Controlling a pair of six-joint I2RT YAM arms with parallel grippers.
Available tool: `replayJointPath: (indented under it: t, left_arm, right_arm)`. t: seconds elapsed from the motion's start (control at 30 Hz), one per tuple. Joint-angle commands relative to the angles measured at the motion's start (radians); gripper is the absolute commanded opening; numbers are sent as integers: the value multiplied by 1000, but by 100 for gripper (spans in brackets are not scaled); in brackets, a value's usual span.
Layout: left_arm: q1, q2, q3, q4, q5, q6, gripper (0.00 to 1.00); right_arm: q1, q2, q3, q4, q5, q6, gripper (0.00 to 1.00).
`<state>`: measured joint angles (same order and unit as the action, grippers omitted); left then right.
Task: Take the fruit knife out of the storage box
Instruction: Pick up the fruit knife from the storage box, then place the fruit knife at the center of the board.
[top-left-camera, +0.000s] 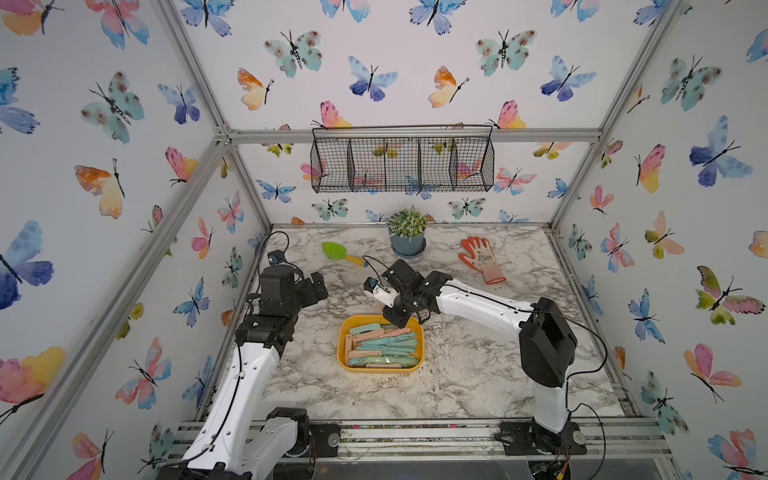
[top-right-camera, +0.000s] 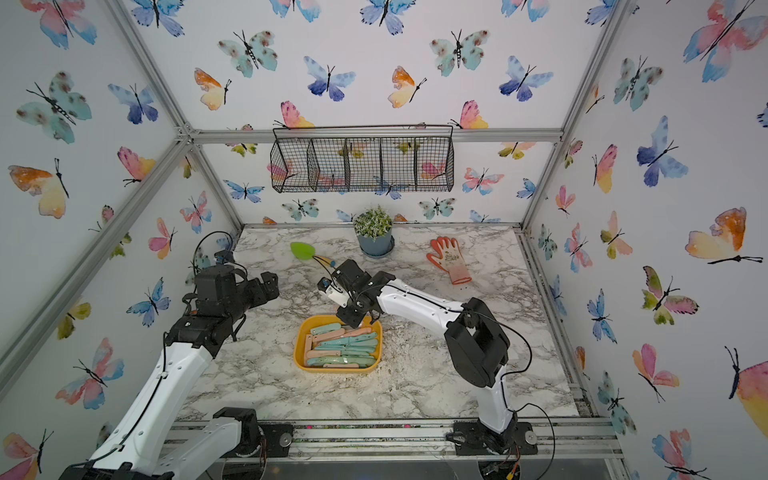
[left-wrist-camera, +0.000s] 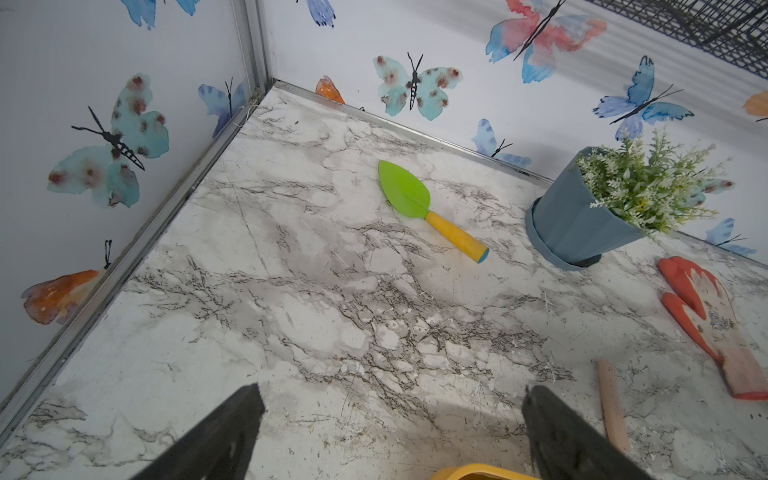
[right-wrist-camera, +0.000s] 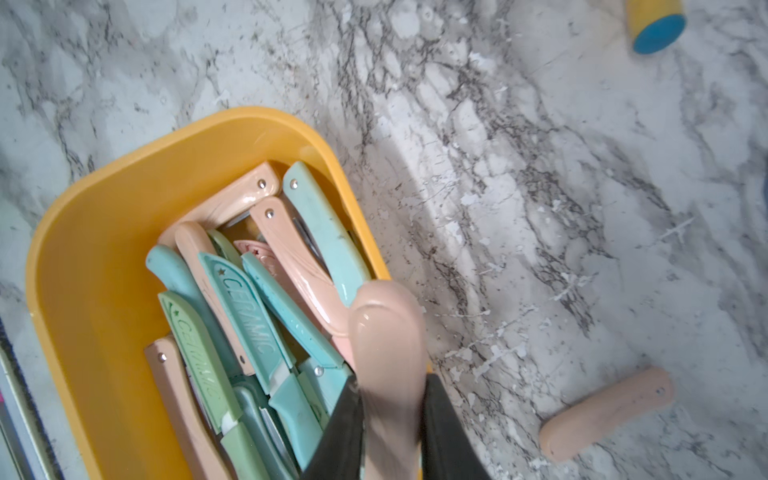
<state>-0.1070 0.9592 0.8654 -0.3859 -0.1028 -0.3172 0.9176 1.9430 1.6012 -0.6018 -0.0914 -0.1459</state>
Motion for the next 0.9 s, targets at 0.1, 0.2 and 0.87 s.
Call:
replayJointPath:
  t: [0.1,0.2,0.87]
  left_arm:
    - [-3,-17,-11,1,-6,9,98]
    - [-3,-19,-11,0,-3,9,98]
    - [-2,-20,-16,1,8,7,98]
  right_arm:
    - [-94,-51,34,8,-24,141,17]
    - [-142,-59,23,15,2,198,17]
    - [-408,-3,-196,189,-151,464,16]
